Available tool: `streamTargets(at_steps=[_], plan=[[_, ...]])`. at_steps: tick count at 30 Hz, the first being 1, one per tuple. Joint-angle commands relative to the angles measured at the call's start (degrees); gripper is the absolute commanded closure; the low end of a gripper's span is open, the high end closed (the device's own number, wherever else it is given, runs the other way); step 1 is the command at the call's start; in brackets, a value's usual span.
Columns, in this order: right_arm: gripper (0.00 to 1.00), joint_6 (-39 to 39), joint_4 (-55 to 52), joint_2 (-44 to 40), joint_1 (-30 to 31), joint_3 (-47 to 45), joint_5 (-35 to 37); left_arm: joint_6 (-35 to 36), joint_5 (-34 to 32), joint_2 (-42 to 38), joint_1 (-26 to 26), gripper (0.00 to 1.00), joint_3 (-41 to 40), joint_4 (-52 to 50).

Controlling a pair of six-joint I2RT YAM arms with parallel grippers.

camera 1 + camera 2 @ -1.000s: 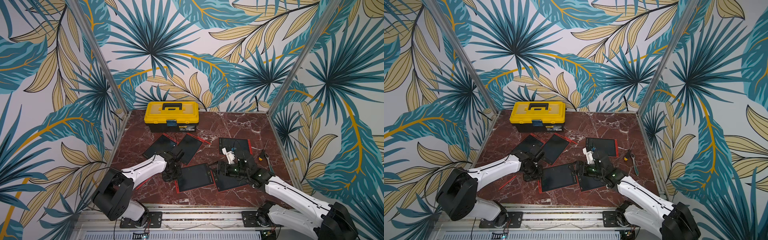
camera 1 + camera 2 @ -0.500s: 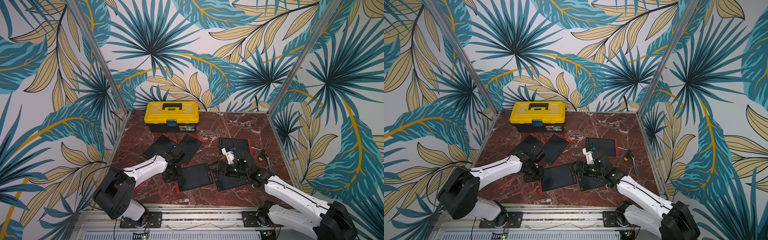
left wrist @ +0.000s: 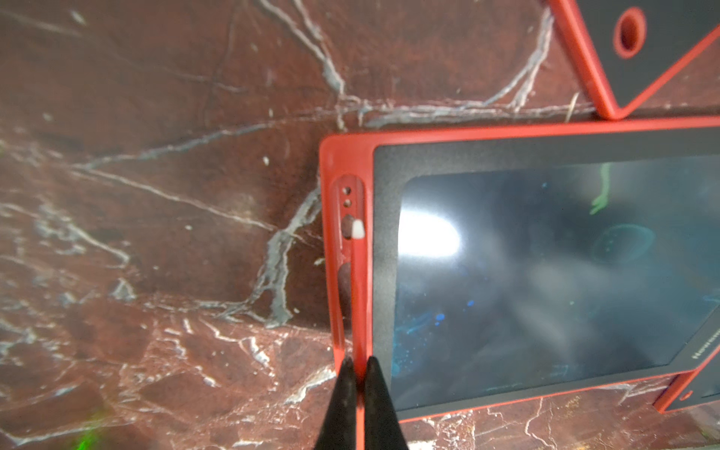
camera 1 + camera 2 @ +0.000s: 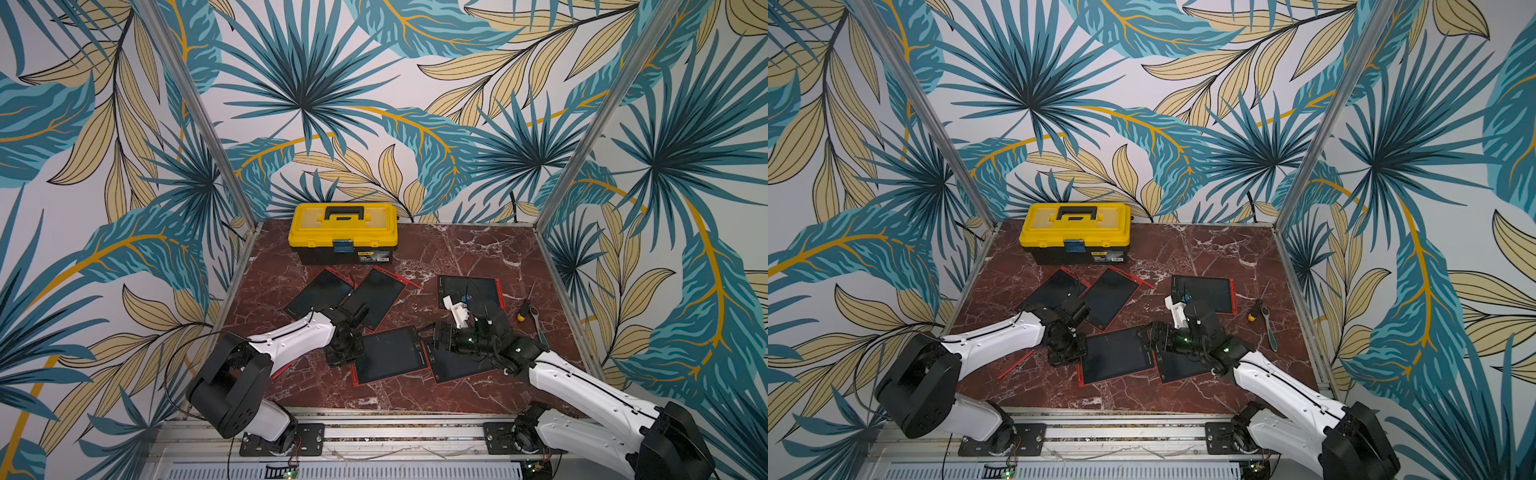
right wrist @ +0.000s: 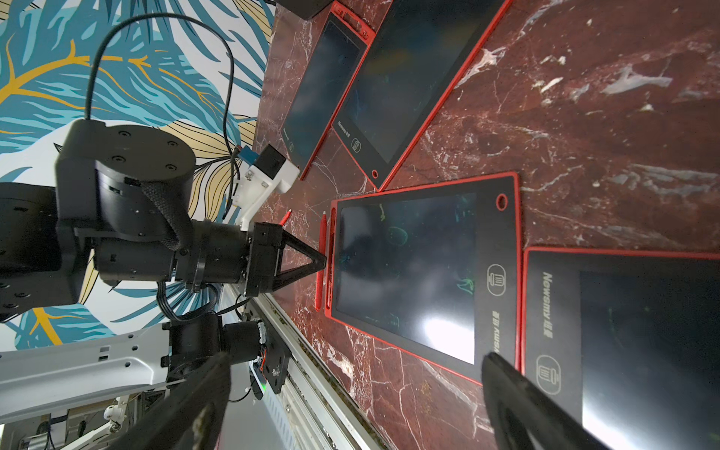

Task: Place the stylus back onto the writing tablet
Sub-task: Place the stylus on the writing tablet.

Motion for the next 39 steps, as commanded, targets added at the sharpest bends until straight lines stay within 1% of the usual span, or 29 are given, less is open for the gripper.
streamTargets(at_steps=[1,9,15,20,26,33,39], plan=[[0.00,-0.6,0.6,0.3,0.2,-0.7,-0.3,-0.3,0.4,0.8,-0.1,1.00,-1.0,0.9],[0.01,-0.6,0.7,0.3,0.2,-1.1,-0.3,-0.3,0.4,1.1,-0.1,1.00,-1.5,1.2],[0.00,-0.3,0.7,0.1,0.2,-1.4,-0.1,-0.4,0.3,0.6,-0.1,0.96,-1.8,1.1],[0.00,-0.1,1.0,0.1,0.2,-1.5,-0.1,-0.4,0.3,0.5,-0.1,0.95,-1.8,1.2],[0.01,-0.1,1.0,0.0,0.2,-1.6,-0.1,-0.5,0.3,0.1,-0.1,0.92,-1.6,1.1],[0.00,-0.1,1.1,0.0,0.2,-1.7,-0.1,-0.6,0.3,-0.2,-0.1,0.91,-1.5,1.1],[0.01,0.0,1.1,0.0,0.2,-1.7,-0.1,-0.7,0.3,-0.4,-0.1,0.87,-1.5,1.1]])
